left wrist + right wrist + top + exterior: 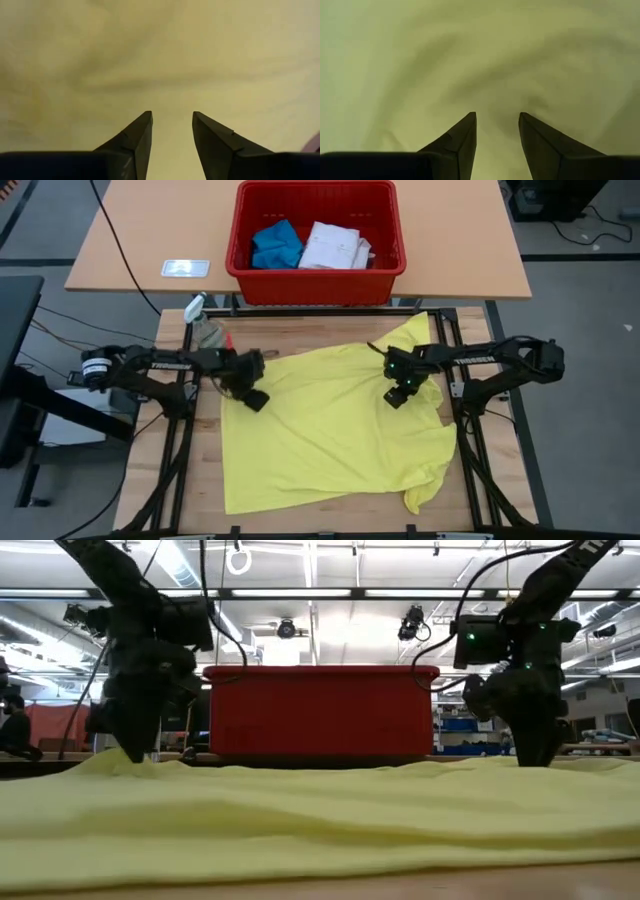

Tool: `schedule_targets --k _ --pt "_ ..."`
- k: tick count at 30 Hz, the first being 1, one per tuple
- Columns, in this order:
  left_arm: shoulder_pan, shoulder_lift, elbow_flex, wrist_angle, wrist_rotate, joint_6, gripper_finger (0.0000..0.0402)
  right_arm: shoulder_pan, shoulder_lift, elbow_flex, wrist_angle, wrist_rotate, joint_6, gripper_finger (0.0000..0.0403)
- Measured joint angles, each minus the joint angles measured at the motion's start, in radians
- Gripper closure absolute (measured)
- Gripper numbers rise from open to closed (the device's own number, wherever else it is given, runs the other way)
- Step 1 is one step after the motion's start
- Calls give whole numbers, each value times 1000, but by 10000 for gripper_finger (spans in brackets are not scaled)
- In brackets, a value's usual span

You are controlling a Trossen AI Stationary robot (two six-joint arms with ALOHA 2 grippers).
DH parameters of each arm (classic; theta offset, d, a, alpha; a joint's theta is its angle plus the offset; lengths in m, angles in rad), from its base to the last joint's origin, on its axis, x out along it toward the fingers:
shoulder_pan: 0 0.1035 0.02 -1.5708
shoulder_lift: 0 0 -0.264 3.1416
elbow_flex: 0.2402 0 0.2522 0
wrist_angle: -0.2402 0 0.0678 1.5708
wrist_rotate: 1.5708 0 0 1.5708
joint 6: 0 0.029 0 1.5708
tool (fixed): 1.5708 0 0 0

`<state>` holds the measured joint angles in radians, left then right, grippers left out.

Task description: Fold Laundry from Bin

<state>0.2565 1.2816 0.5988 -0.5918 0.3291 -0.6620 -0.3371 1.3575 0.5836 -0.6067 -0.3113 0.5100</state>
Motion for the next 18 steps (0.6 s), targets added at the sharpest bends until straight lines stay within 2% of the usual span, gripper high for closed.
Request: schedule_targets --k 3,8,10,14,18 --pt "-127 1 -79 -14 -78 -105 259 54 10 -19 70 26 42 247" --pt "-266 -55 -167 -11 -56 -354 260 160 82 -10 214 13 74 247" --pt "-291 -87 -165 -77 -86 -389 260 187 126 18 267 -2 65 247" --pt "-292 -152 -139 -319 -209 -452 260 198 221 107 278 -44 7 247" --pt "-293 -225 -116 -338 -212 -482 260 183 272 212 216 -44 -41 247"
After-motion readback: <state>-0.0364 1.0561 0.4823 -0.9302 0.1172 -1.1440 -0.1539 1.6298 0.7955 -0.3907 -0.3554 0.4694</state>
